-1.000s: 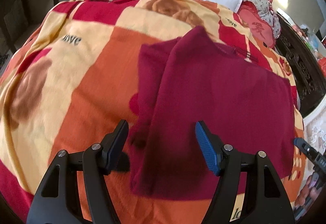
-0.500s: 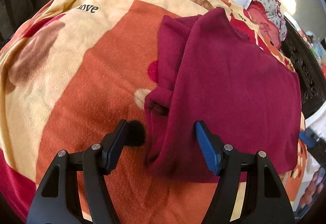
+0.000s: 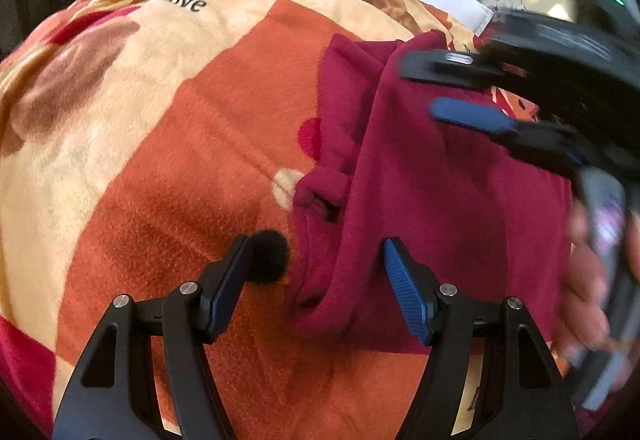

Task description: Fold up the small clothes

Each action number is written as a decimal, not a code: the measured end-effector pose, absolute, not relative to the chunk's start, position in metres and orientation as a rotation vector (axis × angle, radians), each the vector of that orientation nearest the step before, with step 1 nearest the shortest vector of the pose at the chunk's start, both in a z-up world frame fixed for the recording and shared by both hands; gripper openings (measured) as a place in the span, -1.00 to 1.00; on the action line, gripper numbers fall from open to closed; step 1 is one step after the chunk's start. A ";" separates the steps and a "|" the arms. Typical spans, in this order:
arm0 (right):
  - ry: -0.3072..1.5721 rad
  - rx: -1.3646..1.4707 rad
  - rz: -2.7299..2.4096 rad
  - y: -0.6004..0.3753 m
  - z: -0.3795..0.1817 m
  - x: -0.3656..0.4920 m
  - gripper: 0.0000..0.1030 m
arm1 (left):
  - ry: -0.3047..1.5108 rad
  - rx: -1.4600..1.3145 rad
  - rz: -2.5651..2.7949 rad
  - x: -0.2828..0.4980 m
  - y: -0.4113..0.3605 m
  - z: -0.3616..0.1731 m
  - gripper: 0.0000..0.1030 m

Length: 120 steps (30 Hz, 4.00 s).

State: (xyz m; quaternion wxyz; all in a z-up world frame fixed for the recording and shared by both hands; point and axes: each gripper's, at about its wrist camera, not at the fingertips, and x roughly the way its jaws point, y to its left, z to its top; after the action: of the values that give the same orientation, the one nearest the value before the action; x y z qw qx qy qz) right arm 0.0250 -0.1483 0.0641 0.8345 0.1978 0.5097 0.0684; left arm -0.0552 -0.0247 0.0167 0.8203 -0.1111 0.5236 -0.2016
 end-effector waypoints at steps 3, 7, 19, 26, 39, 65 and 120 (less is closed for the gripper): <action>1.139 0.346 0.084 -0.139 0.048 0.047 -0.12 | 1.113 -0.251 -0.444 -0.054 -0.021 0.016 0.33; 1.108 0.269 0.058 -0.139 0.045 0.055 -0.40 | 1.111 -0.265 -0.458 -0.053 -0.018 0.015 0.33; 1.104 0.277 0.138 -0.128 0.044 0.061 -0.88 | 1.118 -0.300 -0.440 -0.056 0.001 0.022 0.33; 1.062 0.338 0.188 -0.144 0.058 0.044 -0.84 | 1.111 -0.275 -0.430 -0.061 0.000 0.023 0.33; 1.130 0.265 0.146 -0.128 0.042 0.085 -0.74 | 1.124 -0.293 -0.432 -0.051 -0.002 0.020 0.33; 1.169 0.104 0.021 -0.096 0.044 0.087 0.44 | 1.073 -0.374 -0.474 -0.073 0.013 0.014 0.34; 1.097 0.207 0.104 -0.135 0.053 0.060 -0.62 | 1.054 -0.398 -0.568 -0.075 -0.021 0.024 -0.45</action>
State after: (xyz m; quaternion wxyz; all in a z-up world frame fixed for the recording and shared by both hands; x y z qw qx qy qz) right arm 0.0598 -0.1345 0.0528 0.8469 0.0981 0.5203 0.0495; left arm -0.0753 -0.0209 0.0239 0.8076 -0.1863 0.4927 -0.2653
